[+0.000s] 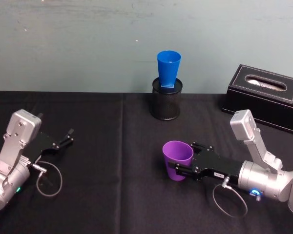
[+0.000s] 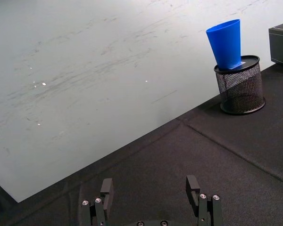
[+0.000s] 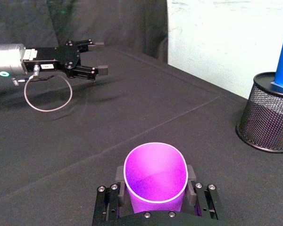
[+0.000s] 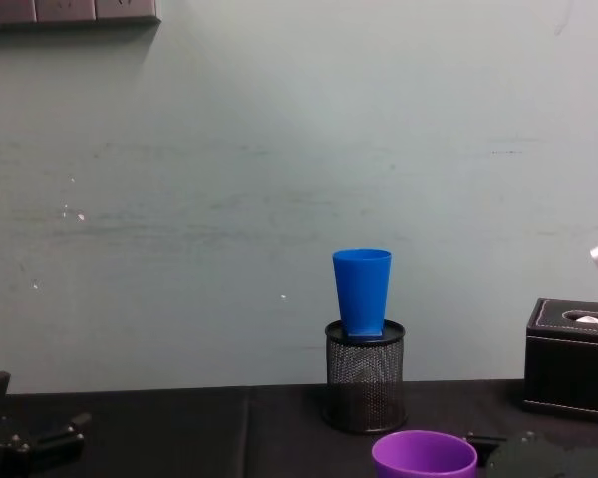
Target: Pick up one cup with a gripper and tap it against the other cup.
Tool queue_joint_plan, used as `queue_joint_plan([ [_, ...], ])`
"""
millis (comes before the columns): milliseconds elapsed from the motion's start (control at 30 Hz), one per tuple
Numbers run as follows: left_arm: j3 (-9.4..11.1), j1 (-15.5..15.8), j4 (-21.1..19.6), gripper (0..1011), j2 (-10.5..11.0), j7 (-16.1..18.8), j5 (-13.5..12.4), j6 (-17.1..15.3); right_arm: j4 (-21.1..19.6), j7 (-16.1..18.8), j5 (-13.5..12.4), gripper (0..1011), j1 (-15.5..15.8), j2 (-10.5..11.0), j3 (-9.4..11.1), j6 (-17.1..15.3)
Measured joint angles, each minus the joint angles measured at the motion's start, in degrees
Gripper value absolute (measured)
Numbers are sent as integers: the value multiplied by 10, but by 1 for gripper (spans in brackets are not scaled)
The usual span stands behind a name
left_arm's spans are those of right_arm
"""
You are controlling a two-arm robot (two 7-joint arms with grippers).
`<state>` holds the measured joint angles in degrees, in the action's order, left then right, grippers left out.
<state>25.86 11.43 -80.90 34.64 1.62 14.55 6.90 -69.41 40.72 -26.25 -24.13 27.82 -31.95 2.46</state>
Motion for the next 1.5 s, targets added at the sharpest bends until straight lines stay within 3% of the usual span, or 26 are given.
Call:
queue_joint_plan([
  [400, 0, 0, 0, 1011, 0, 0, 0, 0, 5, 4, 0, 726, -1, -2, 0, 0],
  [767, 0, 0, 0, 1011, 0, 0, 0, 0, 3, 4, 0, 1003, -1, -1, 0, 0],
  [967, 0, 0, 0, 1011, 0, 0, 0, 0, 3, 3, 0, 1004, -1, -1, 0, 0],
  [1300, 0, 0, 0, 1011, 0, 0, 0, 0, -36, 0, -32, 1004, 17, 3, 32, 15],
  [1367, 0, 0, 0, 1011, 0, 0, 0, 0, -48, -19, -38, 1004, 23, 2, 42, 11],
  [1467, 0, 0, 0, 1011, 0, 0, 0, 0, -72, -75, -28, 1004, 36, 0, 56, -2],
  [1500, 0, 0, 0, 1011, 0, 0, 0, 0, -84, -111, -19, 1004, 43, -4, 64, -12],
])
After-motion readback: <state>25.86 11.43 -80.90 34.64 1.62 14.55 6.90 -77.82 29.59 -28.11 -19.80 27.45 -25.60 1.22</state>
